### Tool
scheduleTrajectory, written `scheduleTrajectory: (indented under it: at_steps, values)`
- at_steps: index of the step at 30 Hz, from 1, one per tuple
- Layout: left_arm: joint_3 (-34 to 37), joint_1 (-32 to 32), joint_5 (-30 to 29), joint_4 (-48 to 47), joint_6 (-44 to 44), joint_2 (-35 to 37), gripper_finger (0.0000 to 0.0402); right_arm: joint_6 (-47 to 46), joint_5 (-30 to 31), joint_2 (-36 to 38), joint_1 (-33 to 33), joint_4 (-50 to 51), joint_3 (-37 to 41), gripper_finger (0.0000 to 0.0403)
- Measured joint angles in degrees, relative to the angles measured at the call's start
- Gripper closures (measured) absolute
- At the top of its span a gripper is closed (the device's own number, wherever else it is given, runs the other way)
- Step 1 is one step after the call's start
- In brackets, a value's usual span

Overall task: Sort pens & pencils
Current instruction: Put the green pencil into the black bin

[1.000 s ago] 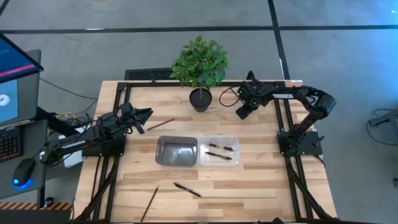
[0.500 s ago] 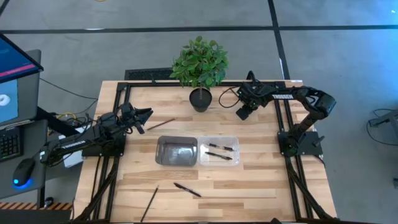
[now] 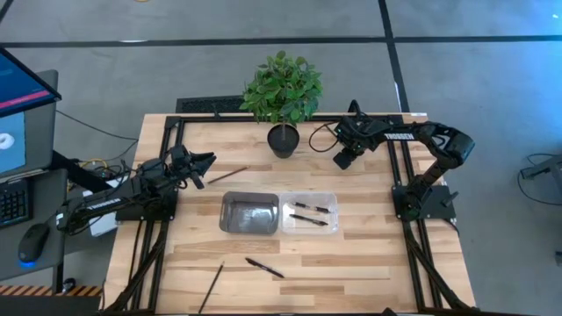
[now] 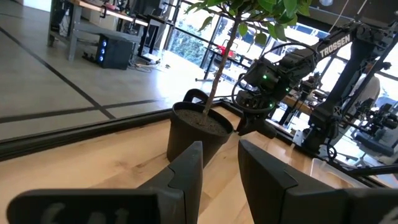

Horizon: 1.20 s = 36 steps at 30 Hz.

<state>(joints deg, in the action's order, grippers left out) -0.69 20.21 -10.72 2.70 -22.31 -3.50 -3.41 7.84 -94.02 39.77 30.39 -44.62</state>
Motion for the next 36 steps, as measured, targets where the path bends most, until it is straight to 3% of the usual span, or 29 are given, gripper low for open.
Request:
scheduleTrajectory:
  at_steps: [14, 36]
  values:
    - [0.0, 0.0, 0.0, 0.0, 0.0, 0.0, 0.0308, -0.6, 0.0, 0.0, 0.0, -0.8, 0.0, 0.0249]
    - [0.0, 0.0, 0.0, 0.0, 0.0, 0.0, 0.0308, -1.2, -0.9, -0.1, 0.1, -2.5, 0.0, 0.029]
